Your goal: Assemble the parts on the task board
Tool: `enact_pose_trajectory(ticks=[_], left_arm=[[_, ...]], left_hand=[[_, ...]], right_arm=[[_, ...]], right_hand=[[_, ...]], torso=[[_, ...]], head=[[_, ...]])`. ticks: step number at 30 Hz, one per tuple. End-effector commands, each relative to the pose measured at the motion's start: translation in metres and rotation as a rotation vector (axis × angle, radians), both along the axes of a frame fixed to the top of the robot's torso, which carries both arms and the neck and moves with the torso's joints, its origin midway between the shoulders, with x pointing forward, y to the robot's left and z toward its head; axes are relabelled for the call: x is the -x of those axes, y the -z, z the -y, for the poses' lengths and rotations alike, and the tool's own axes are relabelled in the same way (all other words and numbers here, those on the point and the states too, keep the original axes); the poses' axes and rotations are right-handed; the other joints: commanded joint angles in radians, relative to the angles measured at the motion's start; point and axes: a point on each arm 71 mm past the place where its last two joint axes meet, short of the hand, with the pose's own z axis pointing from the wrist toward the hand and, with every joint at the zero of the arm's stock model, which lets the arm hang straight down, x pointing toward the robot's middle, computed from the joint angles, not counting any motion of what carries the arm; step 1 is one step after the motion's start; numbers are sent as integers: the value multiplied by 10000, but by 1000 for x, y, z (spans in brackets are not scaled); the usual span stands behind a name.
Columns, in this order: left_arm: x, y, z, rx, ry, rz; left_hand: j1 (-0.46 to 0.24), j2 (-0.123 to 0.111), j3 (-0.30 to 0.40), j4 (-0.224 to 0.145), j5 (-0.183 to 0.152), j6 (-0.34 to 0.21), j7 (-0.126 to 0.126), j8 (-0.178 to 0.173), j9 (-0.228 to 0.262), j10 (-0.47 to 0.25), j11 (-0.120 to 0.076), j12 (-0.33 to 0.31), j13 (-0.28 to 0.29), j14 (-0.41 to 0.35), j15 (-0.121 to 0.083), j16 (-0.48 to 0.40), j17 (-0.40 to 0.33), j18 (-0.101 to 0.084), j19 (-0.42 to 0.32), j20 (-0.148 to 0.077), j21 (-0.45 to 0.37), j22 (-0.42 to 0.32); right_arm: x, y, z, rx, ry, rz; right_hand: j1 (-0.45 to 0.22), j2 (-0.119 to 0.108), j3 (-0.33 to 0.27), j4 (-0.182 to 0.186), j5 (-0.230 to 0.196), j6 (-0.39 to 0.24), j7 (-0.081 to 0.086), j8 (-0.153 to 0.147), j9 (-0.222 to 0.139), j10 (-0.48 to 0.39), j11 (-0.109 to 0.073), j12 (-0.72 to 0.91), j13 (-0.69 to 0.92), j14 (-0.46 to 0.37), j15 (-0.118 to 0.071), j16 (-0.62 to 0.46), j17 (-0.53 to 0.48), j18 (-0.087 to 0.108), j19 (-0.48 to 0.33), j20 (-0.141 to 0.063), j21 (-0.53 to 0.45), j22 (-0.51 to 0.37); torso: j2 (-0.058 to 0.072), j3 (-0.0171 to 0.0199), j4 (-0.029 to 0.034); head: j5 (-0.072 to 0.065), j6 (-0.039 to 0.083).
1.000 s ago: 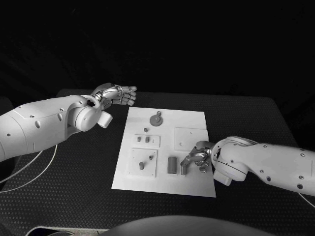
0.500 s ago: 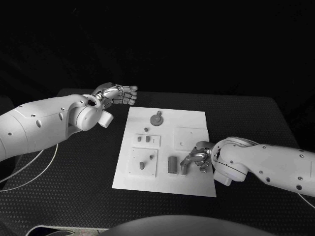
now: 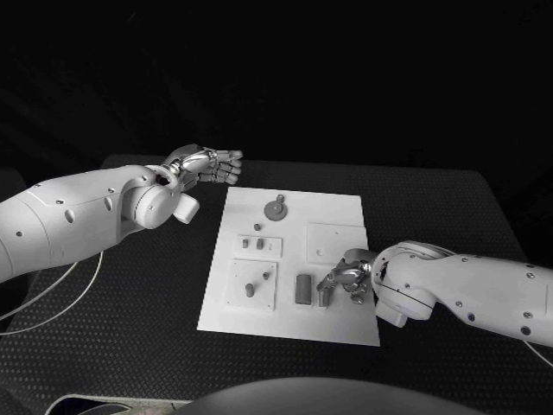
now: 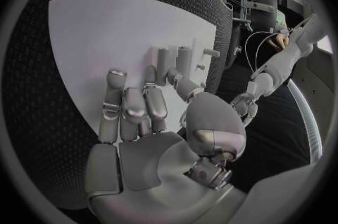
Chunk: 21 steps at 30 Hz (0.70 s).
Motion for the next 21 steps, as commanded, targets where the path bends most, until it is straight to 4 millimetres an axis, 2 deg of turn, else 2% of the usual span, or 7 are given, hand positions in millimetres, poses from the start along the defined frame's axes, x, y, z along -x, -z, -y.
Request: enact_pose_trajectory(ticks=[1,16,21], left_arm=[[0,-1,3,81,182,12],[0,-1,3,68,181,-7],[0,-1,3,70,190,-12]], left_hand=[[6,121,-3,-45,37,46,156,61,-11,93,0,41,-18,66,3,-37,11,36,-42,28,41,-10],[2,128,-10,-59,38,48,155,62,-13,97,-1,42,-23,66,4,-43,16,33,-48,27,40,-13],[1,130,-12,-63,39,49,155,62,-14,97,-1,42,-25,66,4,-45,17,32,-50,28,40,-14]], right_arm=[[3,-1,-7,-231,-353,-7],[6,-2,-7,-270,-454,12],[8,-3,-7,-297,-538,36]], right_hand=[[-6,-118,0,83,19,199,249,-58,-12,-90,7,-33,364,-18,-49,17,-2,93,51,-34,-10,154],[-110,-256,41,207,18,217,242,-42,-35,-60,0,-5,390,6,-54,26,31,93,73,-51,-16,152],[-171,-386,46,256,18,218,240,-37,-48,-56,-2,-5,394,7,-57,28,31,93,81,-58,-18,153]], torso=[[0,1,-3],[2,0,5],[-1,-5,-2]], head=[[10,-7],[9,1],[17,3]])
